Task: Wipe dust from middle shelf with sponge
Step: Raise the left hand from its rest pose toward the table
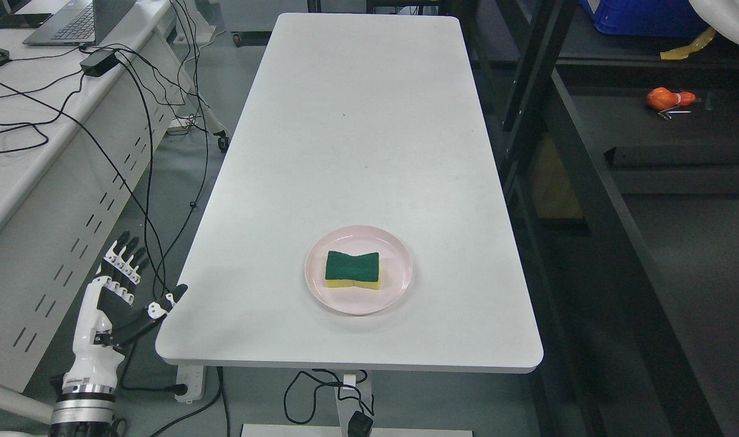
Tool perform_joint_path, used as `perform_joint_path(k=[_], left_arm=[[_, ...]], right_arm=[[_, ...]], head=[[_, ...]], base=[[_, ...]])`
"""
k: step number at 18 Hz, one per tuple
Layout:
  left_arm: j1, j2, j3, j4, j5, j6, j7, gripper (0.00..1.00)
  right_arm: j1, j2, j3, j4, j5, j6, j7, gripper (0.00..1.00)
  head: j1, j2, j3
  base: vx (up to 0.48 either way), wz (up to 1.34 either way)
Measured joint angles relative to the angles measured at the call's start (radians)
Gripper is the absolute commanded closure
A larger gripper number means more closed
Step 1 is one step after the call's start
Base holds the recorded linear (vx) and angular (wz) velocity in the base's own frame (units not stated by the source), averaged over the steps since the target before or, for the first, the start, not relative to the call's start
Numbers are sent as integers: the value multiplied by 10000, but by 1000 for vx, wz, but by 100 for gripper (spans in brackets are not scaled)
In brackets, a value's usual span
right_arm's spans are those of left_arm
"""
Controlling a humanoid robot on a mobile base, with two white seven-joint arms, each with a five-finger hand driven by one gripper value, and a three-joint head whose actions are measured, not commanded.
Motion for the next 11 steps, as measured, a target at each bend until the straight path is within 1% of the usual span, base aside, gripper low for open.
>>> perform_joint_path(k=[7, 11], left_arm=[[30, 36, 135, -30, -4, 49, -70, 2], [-329, 488, 204, 147, -54, -142, -172, 2]], right_arm=[[0, 0, 0, 0, 0, 0, 0, 0], [0, 0, 0, 0, 0, 0, 0, 0]], head=[[0, 0, 0], [0, 0, 0]], base=[[0, 0], [0, 0]])
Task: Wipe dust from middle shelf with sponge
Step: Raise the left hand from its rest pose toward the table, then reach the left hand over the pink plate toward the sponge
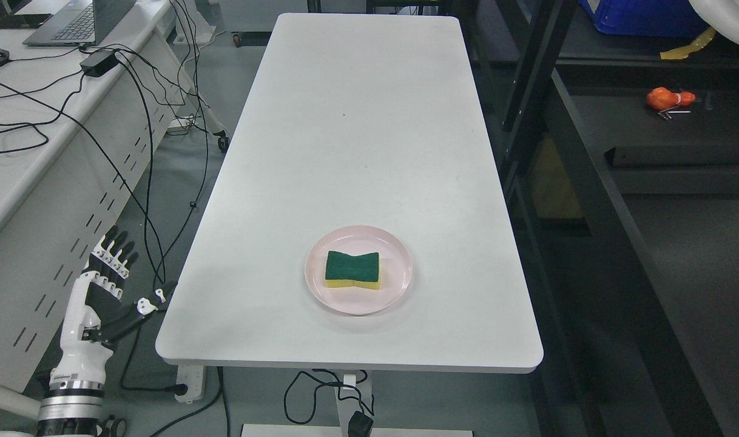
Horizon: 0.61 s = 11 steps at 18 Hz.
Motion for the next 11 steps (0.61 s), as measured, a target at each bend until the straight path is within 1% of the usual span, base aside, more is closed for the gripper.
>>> perform_joint_path(k=[2, 4, 6, 7, 11], left_arm=[[-349, 460, 3, 215, -393, -565, -347, 2], [-809, 962, -62, 512, -1221, -1418, -988, 3], [-1483, 1408, -205, 857, -2389, -2492, -1670, 3], [-1946, 1672, -327, 1076, -3229, -3145, -2057, 3], [-3168, 2234, -932, 1564, -5825, -4505, -3047, 3]], right_arm=[[-1, 0, 0, 0, 0, 0, 0, 0], [0, 0, 0, 0, 0, 0, 0, 0], [1, 0, 0, 0, 0, 0, 0, 0], [0, 0, 0, 0, 0, 0, 0, 0], [0, 0, 0, 0, 0, 0, 0, 0]], head=[[0, 0, 0], [0, 0, 0], [0, 0, 0], [0, 0, 0], [0, 0, 0]], base=[[0, 0], [0, 0], [0, 0], [0, 0], [0, 0]])
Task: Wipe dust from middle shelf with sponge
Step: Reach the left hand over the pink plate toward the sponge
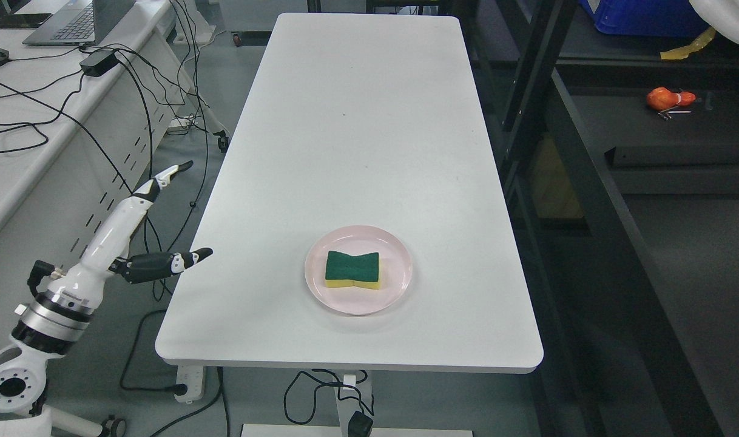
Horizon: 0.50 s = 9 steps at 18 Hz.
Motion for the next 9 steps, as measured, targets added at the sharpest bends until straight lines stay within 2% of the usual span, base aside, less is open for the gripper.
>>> perform_joint_path(k=[5, 9], left_arm=[[-1391, 435, -1146, 626, -3046, -871, -283, 3], [-2561, 615, -2393, 1094, -4805, -984, -311, 4]], right_arm=[[1, 0, 0, 0, 0, 0, 0, 0], [1, 0, 0, 0, 0, 0, 0, 0]], head=[[0, 0, 0], [0, 0, 0]], base=[[0, 0], [0, 0]])
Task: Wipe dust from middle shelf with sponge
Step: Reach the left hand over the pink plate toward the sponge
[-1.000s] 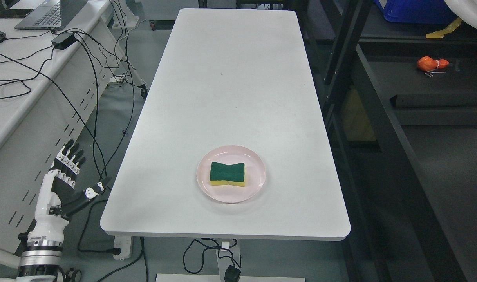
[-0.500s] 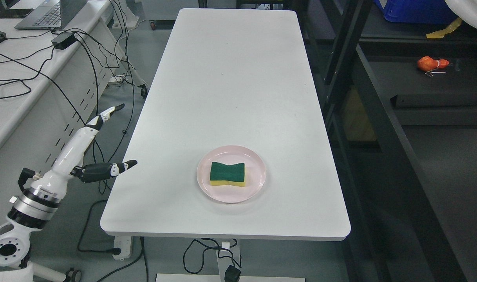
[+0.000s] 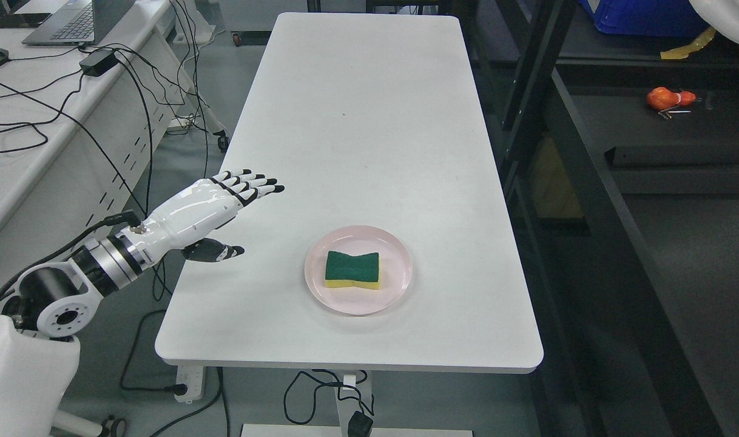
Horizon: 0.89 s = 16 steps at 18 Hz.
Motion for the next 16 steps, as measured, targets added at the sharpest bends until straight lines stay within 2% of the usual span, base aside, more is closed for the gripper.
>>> perform_joint_path(k=[6, 16], left_arm=[[-1402, -250, -1679, 852, -1555, -35, -1, 5], [-1956, -1278, -3414, 1521, -3130, -39, -2, 5]], right_arm=[[-1, 0, 0, 0, 0, 0, 0, 0], [-1, 0, 0, 0, 0, 0, 0, 0]], head=[[0, 0, 0], [0, 0, 0]], base=[[0, 0], [0, 0]])
